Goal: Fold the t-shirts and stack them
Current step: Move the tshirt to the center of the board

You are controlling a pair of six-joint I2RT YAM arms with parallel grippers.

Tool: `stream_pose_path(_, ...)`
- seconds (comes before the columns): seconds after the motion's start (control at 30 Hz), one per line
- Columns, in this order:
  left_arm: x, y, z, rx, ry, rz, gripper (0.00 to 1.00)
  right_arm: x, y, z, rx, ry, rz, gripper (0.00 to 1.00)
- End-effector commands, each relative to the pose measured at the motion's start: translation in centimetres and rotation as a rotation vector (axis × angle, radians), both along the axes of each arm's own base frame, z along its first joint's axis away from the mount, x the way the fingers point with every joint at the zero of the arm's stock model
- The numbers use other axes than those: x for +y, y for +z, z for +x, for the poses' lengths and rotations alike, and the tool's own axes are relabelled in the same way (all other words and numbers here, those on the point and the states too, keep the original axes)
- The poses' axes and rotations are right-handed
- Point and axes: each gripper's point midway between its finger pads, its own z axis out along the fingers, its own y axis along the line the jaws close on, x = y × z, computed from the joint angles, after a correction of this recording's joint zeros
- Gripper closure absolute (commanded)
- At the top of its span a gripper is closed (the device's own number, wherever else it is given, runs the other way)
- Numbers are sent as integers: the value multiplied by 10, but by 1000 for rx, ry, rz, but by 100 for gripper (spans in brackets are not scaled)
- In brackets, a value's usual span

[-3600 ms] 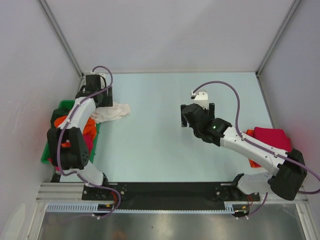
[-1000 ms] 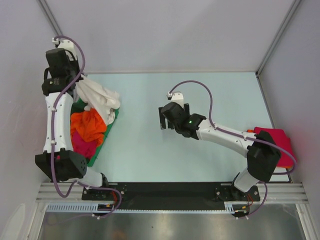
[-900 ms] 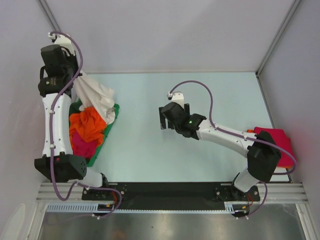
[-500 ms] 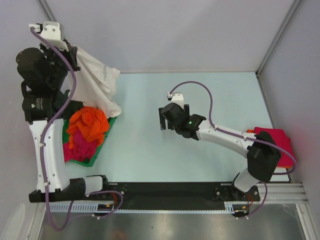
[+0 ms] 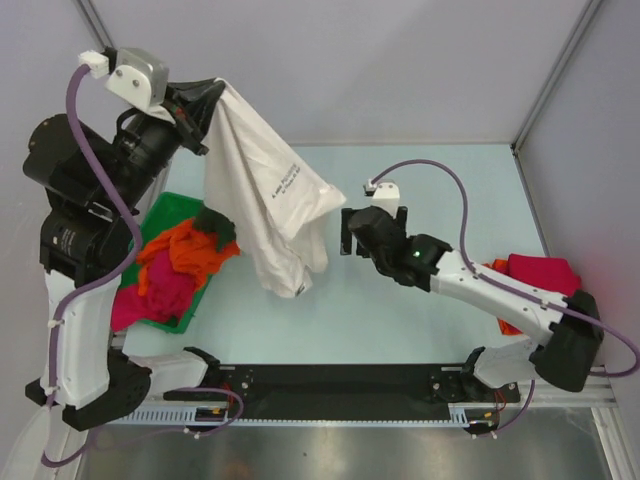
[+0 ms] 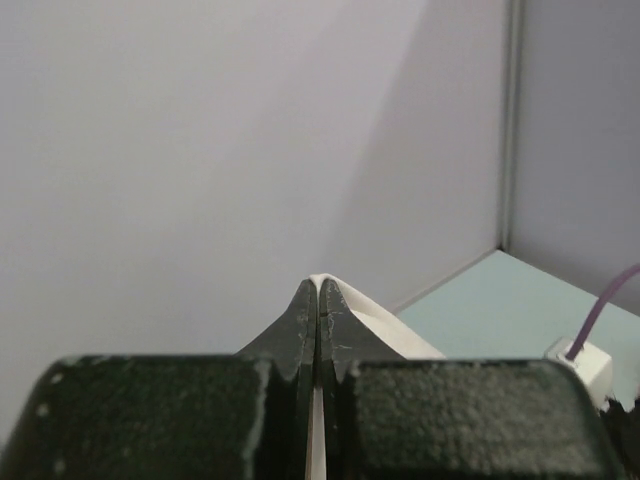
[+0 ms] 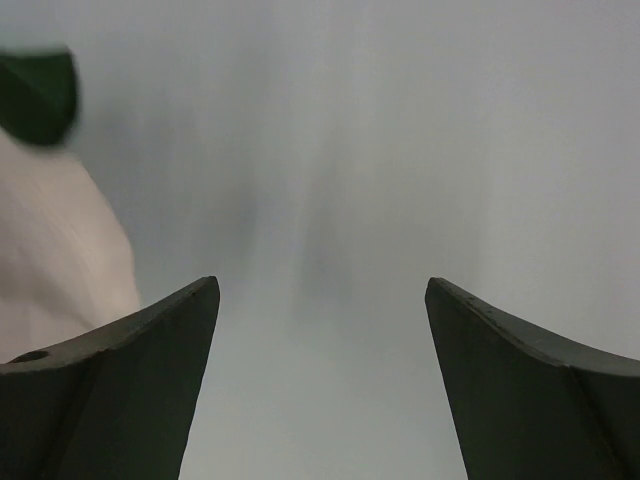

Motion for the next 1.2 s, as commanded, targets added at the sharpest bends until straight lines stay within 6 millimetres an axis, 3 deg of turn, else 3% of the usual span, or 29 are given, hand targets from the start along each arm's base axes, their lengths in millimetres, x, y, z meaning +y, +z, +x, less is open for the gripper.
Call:
stream_pose_path(0.0, -31, -25, 3, 57, -82, 21, 100, -37, 38, -10, -86, -105, 49, 9)
stream_pose_path(0.03, -35, -37, 5, 84, -87, 33, 100, -46, 49, -14, -110, -114, 79, 10)
stream_pose_path(0.07, -45, -69, 19, 156, -90, 68, 100, -52, 53, -16, -120, -122, 80, 10)
stream_pose_path(0.13, -51, -108, 31, 241, -83, 105, 100, -60, 61, -21, -135, -125, 87, 10)
stream_pose_path(0.17, -57, -153, 44, 329, -72, 154, 100, -65, 64, -23, -136, -136, 73, 10)
stream_pose_path(0.23, -58, -200, 55, 420, -46, 210, 100, -69, 63, -24, -129, -147, 54, 10)
stream_pose_path(0.27, -59, -245, 60, 507, -38, 264, 100, -73, 65, -24, -127, -157, 42, 10)
stream_pose_path(0.33, -58, -286, 63, 585, -20, 312, 100, -74, 65, -25, -123, -164, 37, 10)
stream_pose_path(0.37, -57, -322, 64, 655, -13, 354, 100, -74, 65, -24, -124, -167, 38, 10)
stream_pose_path(0.5, -50, -386, 71, 773, 47, 418, 100, -71, 62, -24, -119, -166, 50, 10)
stream_pose_path(0.57, -44, -402, 76, 790, 96, 439, 99, -69, 62, -24, -115, -161, 52, 10)
stream_pose_path(0.6, -42, -407, 79, 797, 109, 443, 81, -68, 59, -24, -108, -160, 43, 10)
stream_pose_path(0.67, -41, -405, 82, 789, 129, 441, 63, -67, 57, -24, -103, -158, 35, 7)
stream_pose_path(0.7, -38, -403, 83, 782, 142, 434, 39, -67, 56, -24, -100, -163, 26, 6)
stream_pose_path(0.8, -29, -389, 86, 754, 177, 379, 6, -68, 53, -25, -96, -169, 16, 6)
stream_pose_path(0.93, -11, -392, 87, 772, 213, 336, 0, -68, 47, -28, -90, -163, 23, 6)
stream_pose_path(1.07, 22, -429, 90, 855, 289, 335, 1, -66, 40, -29, -82, -154, 31, 7)
stream_pose_path(1.17, 40, -453, 89, 916, 333, 345, 10, -63, 33, -29, -68, -144, 27, 7)
